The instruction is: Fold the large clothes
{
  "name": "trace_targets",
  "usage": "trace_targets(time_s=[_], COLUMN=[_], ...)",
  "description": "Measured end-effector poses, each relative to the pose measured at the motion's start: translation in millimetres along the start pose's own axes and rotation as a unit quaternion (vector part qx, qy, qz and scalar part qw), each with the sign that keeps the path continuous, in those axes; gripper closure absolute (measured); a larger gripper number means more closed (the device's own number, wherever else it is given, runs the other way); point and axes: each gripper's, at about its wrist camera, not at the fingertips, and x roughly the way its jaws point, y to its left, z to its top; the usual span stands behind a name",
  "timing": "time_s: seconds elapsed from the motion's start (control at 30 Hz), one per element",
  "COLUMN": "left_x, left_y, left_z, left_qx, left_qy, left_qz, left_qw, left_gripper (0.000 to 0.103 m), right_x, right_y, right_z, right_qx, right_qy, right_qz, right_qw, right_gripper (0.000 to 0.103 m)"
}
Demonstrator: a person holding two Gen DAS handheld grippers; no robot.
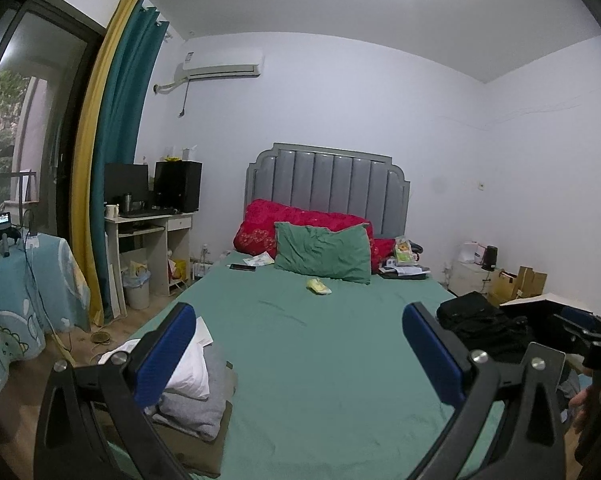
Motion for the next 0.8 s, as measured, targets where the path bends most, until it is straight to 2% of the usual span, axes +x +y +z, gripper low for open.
trace_targets(time_s=[0.8], left_x=[0.8], left_y=[-7.0], left_z=[0.4], left_qx=[0.005], left_qy=[0.003], left_qz=[-0.004], left_qw=[1.0], left_gripper=[0.0], right_x=[0.9], right_y=[4.2], right_z=[1.7], right_qx=[0.005], right_qy=[0.002], right_qz=[-0.001], right_qw=[1.0], right_gripper=[0.0])
